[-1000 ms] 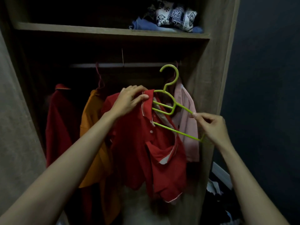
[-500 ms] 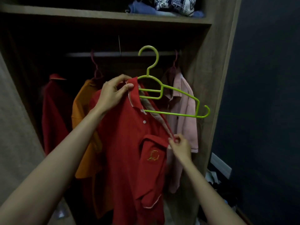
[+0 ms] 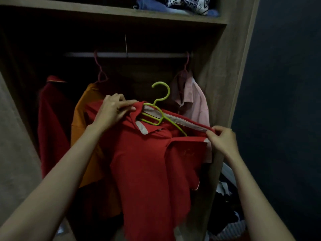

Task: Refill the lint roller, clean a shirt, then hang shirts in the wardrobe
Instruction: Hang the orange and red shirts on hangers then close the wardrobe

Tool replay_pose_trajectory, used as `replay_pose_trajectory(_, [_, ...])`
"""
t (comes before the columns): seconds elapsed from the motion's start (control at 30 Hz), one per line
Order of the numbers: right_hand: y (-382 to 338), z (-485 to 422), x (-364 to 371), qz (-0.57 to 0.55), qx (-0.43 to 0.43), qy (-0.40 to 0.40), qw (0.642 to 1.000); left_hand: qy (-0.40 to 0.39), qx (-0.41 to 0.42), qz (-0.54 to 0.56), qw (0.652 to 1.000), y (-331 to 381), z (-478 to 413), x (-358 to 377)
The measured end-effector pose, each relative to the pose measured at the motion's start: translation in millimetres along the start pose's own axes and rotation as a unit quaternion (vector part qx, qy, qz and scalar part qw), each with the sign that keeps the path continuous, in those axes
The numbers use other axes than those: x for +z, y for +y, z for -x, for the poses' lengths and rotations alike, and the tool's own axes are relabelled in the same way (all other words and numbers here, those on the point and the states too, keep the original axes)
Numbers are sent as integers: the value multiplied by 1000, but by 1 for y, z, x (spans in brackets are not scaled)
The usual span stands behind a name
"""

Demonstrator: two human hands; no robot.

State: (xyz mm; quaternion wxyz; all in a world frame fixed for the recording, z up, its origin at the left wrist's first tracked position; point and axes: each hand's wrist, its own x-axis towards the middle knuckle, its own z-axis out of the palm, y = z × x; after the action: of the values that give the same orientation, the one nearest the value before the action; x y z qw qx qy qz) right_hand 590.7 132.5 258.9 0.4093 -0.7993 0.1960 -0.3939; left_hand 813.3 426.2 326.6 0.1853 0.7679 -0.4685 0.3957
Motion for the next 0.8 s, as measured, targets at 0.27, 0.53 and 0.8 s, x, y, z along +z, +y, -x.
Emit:
replay_pose_trajectory(0.27, [-31,16,21,-2,-202,-13,979,80,-171,123,974,22,6,9])
replay_pose_trajectory(0.53, [-35,-9,25,147,-226,-67,961,91,-190,243,947,34,3,5])
replay_pose_trajectory(0.8, [-51,-17,7,73,-218,-37,973,101,-202,381,897,45,-7,8])
